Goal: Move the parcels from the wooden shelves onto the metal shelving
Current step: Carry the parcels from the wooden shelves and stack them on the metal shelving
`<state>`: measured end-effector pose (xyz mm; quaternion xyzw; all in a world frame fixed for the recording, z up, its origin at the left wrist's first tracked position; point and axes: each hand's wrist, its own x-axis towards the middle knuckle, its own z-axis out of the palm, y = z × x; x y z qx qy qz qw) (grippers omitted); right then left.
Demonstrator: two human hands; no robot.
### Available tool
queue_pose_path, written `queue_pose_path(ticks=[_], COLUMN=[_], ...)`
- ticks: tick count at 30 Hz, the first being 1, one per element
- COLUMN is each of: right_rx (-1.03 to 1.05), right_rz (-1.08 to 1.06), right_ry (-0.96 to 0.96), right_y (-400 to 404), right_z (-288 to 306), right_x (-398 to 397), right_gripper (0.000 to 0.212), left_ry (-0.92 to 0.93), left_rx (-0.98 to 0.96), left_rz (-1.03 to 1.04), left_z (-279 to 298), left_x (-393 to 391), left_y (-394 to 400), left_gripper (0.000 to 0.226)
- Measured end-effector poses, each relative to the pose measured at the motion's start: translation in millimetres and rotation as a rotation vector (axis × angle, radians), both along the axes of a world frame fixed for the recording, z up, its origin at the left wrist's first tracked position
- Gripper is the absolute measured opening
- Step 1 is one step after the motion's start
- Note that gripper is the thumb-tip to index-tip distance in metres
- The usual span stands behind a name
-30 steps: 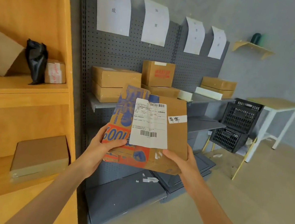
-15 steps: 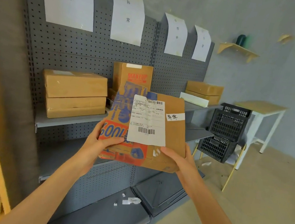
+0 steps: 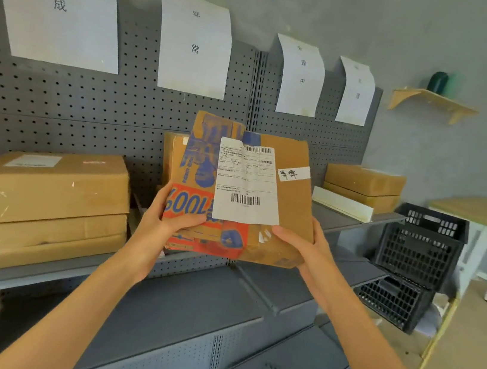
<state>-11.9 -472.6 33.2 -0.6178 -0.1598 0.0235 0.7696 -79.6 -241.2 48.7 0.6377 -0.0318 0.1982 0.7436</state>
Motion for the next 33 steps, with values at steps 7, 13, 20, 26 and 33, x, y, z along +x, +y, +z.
queue_pose_path(ticks=[7, 13, 20, 26, 33], right_rx=[0.055, -0.030, -0.029, -0.014, -0.088], right_rz=[0.193, 0.237, 0.229, 0.261, 0.303], right_ry=[-0.092, -0.177, -0.229, -0.225, -0.174], right_y=[1.8, 18.2, 60.8, 90.8, 121.0], right_z=[48.7, 101.9, 138.7, 144.0, 148.3], right_x=[106.3, 167.2, 222.9, 268.0, 301.7], right_gripper=[0.086, 0.100, 0.060, 0.066, 0.110], left_ry=[-0.086, -0.137, -0.129, -0.103, 0.005], left_rx=[0.027, 0.047, 0.076, 0.082, 0.100], left_rz=[0.205, 0.357, 0.482, 0.520, 0.616], left_z=[43.2, 84.0, 123.7, 138.5, 145.7], left_x=[67.7, 99.7, 146.0, 193.1, 223.5], left_y=[-10.9, -17.5, 5.5, 33.8, 64.9], left_gripper=[0.088, 0.075, 0.036, 0.037, 0.067])
